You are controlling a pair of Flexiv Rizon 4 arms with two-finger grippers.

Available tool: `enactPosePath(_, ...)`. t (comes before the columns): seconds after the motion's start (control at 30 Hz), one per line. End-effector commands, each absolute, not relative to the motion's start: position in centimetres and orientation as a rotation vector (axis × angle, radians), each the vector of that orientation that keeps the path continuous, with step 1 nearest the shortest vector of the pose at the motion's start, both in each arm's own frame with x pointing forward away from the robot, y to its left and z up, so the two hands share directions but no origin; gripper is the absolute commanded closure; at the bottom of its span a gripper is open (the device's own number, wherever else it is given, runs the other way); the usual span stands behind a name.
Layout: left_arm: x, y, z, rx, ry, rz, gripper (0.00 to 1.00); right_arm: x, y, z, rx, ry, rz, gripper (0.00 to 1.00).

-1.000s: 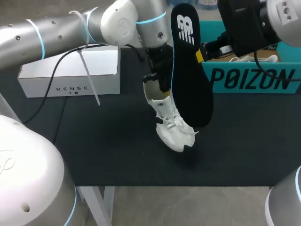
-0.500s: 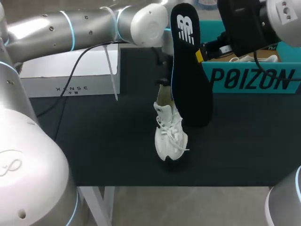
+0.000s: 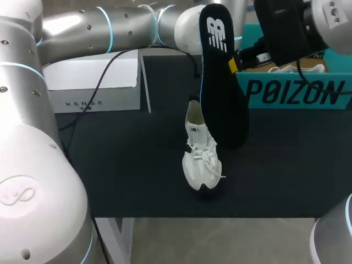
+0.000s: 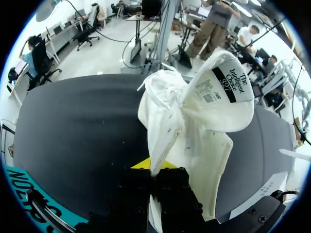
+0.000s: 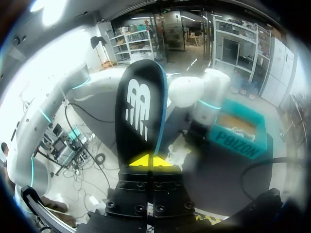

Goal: Take the shoe out of the shoebox, open the shoe tongue, remove and reinsert the insole, then place the shoe into the shoebox

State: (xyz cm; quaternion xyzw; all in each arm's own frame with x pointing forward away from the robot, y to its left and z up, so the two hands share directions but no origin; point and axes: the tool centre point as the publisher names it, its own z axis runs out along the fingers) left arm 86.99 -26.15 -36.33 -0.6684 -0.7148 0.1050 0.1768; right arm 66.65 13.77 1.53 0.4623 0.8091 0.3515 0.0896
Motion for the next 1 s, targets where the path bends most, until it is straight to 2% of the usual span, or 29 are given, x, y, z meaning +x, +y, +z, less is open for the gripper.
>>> enactPosePath(0.03, 86.9, -26.4, -36.7, -1.894, -1.999, 0.292, 1.00, 66.8, 13.9, 1.6, 1.378, 2.410, 1.041, 1.00)
enactPosePath(0.17, 86.6, -26.3, -37.4, -1.891, -1.979, 0.307, 1.00, 66.8, 13.9, 1.6, 1.378, 2.410, 1.041, 1.00)
enactPosePath(0.2, 86.6, -26.3, -37.6, -1.887, -1.985, 0.303, 0.65, 66.8, 13.9, 1.6, 1.378, 2.410, 1.041, 1.00)
enactPosePath(0.23, 86.6, -26.3, -37.7, -1.885, -1.990, 0.305, 0.37, 66.8, 13.9, 1.6, 1.378, 2.410, 1.041, 1.00)
enactPosePath(0.27, 86.6, -26.3, -37.9, -1.884, -1.994, 0.308, 0.00, 66.8, 13.9, 1.6, 1.378, 2.410, 1.041, 1.00)
enactPosePath(0.5, 86.8, -26.4, -37.3, -1.907, -2.070, 0.361, 0.00, 66.8, 13.9, 1.6, 1.378, 2.410, 1.041, 1.00)
enactPosePath(0.7, 88.9, -26.0, -34.4, -1.909, -2.331, 0.528, 0.00, 66.8, 13.9, 1.6, 1.378, 2.410, 1.041, 1.00)
enactPosePath(0.83, 91.1, -24.3, -31.8, -1.800, -2.591, 0.788, 0.00, 66.8, 13.9, 1.6, 1.378, 2.410, 1.041, 1.00)
enactPosePath(1.0, 92.5, -19.8, -30.4, -1.665, -2.666, 1.444, 0.00, 66.8, 13.9, 1.6, 1.378, 2.410, 1.041, 1.00)
